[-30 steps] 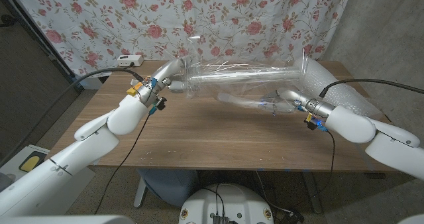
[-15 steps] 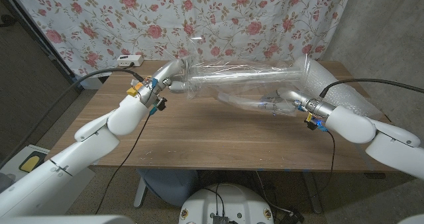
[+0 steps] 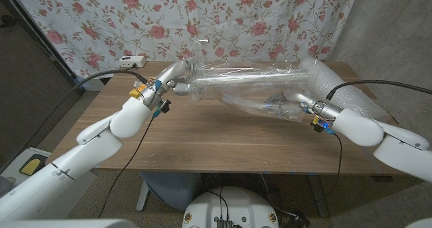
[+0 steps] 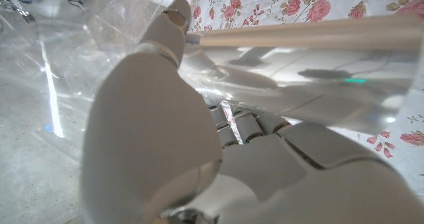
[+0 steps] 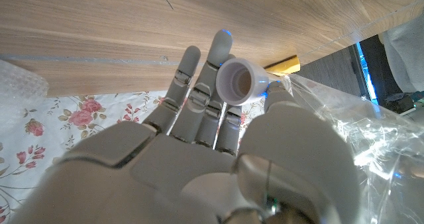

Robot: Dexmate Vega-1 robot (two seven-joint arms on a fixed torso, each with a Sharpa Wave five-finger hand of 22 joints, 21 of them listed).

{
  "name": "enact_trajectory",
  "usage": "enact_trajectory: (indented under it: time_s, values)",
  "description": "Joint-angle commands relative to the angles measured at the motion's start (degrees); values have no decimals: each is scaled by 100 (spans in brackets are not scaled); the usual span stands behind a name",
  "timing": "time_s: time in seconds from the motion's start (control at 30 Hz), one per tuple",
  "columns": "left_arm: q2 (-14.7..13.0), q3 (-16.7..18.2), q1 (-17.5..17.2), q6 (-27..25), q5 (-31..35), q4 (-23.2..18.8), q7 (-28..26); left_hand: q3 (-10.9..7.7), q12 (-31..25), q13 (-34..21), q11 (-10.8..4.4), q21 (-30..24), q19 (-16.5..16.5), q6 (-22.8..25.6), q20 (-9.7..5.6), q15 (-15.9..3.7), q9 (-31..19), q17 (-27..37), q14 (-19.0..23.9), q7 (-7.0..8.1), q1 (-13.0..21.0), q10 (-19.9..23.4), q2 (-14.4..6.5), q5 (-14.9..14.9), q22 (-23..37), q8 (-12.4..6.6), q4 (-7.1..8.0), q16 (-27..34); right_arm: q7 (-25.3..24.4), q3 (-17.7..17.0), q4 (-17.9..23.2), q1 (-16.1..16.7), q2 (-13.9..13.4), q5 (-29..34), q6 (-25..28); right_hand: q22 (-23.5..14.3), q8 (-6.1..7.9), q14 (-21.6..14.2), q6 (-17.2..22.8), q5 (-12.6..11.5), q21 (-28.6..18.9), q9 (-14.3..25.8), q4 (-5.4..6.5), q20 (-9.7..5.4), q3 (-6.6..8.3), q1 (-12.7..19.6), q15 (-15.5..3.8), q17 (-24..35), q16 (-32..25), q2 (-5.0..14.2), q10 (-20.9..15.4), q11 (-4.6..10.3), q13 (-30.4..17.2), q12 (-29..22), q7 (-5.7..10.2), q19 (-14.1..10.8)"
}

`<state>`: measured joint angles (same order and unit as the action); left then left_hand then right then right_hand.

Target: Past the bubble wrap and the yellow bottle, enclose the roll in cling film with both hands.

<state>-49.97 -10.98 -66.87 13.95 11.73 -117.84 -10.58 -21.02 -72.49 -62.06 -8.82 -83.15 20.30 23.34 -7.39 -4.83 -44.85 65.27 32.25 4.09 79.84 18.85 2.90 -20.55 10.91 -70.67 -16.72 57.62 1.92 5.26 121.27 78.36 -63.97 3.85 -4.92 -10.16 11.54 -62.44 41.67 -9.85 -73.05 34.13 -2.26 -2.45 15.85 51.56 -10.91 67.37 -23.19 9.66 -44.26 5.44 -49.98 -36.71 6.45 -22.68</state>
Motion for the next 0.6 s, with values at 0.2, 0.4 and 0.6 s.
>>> enact_trajectory:
  time_s: [0.2,0.4,0.6]
  values:
    - [26,27,-21,162,-60,90,19,-744,-14,-8,12,29,83,41,-20,-59,-4,17,106,-12,615,39,-869,-32,31,-652,688,-4,-55,-121,131,158,8,66,149,4,29,-35,342,-32,8,5,-266,-590,1917,34,-215,2,-32,56,-492,427,-31,-15,258,-41]
    - [29,26,-9,211,-80,115,48,-724,-26,-5,-1,36,85,41,-17,-44,12,-10,127,-13,622,43,-873,-24,35,-657,687,7,-58,-123,142,167,31,85,175,4,26,-27,338,-32,11,5,-262,-586,1916,30,-212,5,-28,58,-487,434,-23,-1,260,-37]
    - [55,15,-35,254,-63,132,26,-724,-47,-26,-15,37,83,31,-12,-46,-6,1,115,-4,616,34,-878,-24,38,-680,689,3,-75,-163,175,221,39,112,202,4,29,-36,347,-32,12,5,-261,-588,1912,29,-213,10,-34,58,-501,434,-35,-8,256,-39]
